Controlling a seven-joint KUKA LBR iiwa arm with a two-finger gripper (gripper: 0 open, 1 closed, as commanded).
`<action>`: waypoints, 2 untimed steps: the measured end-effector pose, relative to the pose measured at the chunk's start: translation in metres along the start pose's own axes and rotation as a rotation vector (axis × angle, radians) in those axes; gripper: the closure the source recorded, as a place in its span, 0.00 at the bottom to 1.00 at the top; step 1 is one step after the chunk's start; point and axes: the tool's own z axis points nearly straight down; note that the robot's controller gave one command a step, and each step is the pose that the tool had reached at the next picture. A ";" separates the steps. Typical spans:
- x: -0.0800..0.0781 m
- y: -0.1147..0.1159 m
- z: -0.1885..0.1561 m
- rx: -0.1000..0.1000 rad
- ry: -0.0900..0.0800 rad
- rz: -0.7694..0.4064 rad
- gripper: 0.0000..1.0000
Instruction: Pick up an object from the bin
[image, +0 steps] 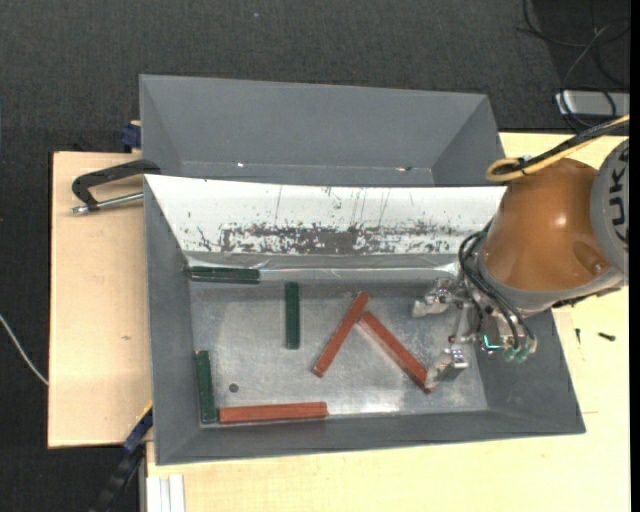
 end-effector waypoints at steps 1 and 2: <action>-0.006 0.002 0.047 0.000 -0.007 0.022 0.00; -0.022 -0.021 0.078 -0.002 0.004 0.180 1.00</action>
Offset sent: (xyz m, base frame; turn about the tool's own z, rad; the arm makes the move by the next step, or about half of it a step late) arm 0.0203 -0.0221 -0.0834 0.1817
